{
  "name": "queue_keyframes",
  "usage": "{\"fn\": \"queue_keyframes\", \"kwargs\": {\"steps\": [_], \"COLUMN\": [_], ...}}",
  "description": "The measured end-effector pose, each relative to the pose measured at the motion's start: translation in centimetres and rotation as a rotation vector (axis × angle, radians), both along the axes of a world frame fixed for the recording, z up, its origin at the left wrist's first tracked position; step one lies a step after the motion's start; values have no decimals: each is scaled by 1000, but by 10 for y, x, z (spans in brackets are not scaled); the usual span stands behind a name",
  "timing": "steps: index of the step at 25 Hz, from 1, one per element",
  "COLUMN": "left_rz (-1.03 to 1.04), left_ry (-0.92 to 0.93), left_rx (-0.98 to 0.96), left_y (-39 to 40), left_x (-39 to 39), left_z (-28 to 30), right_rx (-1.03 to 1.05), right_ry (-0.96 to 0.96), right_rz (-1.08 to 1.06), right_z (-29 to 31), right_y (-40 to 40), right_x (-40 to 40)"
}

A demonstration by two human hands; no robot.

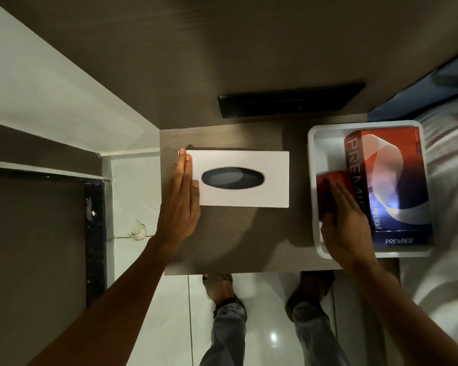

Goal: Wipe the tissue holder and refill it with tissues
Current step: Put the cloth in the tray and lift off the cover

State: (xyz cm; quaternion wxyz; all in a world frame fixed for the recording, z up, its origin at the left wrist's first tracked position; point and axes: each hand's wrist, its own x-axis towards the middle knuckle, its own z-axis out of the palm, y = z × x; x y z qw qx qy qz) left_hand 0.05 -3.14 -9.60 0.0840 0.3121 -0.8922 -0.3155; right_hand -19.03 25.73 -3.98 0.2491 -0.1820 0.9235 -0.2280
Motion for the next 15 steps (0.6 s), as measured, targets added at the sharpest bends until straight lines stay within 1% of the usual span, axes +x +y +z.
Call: {"fn": "queue_keyframes", "kwargs": {"steps": [1, 2, 3, 4, 5, 6, 7, 8, 11, 13, 15], "left_rz": [17, 68, 167, 307, 457, 574, 636, 651, 610, 589, 586], "left_ry": [1, 6, 24, 55, 92, 112, 98, 55, -71, -115, -145], "left_rx": [24, 56, 107, 185, 291, 400, 472, 493, 502, 529, 537], "left_y": [1, 3, 4, 5, 5, 5, 5, 3, -5, -11, -14], "left_x": [1, 2, 2, 1, -1, -6, -10, -14, -20, -24, -26], "left_z": [2, 4, 7, 11, 15, 19, 23, 25, 31, 33, 36], "right_rx": [-79, -170, -263, -332, -359, -352, -313, -278, -156, -69, -30], "right_ry": [48, 47, -37, -192, -350, -469, -511, -515, -434, -414, -400], "right_rz": [-35, -57, -104, -192, -279, -358, -395, -418, -454, -466, -476], "right_z": [10, 17, 22, 25, 25, 22, 16, 10, -5, -9, -11], "right_y": [-10, -24, -41, -60, -79, -94, -106, -113, -123, -127, -130], "right_x": [1, 4, 6, 8, 9, 8, 6, 3, -4, -6, -7]}}
